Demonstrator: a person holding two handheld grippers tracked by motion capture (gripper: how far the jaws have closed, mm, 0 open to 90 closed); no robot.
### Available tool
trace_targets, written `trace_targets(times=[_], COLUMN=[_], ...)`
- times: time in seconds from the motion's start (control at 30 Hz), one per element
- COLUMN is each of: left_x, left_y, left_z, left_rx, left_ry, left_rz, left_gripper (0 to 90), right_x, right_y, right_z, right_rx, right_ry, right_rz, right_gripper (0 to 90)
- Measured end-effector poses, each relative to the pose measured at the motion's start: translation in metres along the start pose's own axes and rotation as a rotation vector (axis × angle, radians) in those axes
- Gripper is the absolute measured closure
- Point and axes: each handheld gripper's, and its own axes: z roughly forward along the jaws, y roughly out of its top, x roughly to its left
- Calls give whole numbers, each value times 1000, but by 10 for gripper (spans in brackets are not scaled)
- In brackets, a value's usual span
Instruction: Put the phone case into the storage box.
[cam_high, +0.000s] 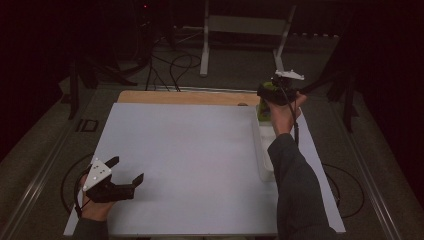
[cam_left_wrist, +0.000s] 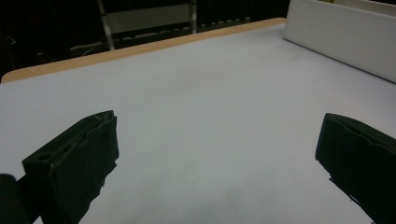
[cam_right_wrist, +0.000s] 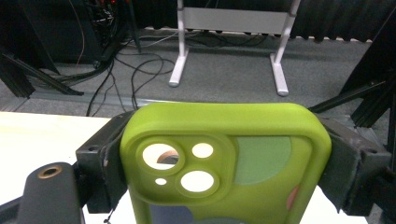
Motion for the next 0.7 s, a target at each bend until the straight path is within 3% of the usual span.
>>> trace_targets(times=[0.7], left_x=[0], left_y=[1], left_z=[-1], left_rx=[-9], left_ry=[3], left_rz=[-5], left_gripper=[2], right_x=[-1], right_y=[-9], right_z=[17], right_rx=[59], right_ry=[1], right_rz=[0], right_gripper=[155])
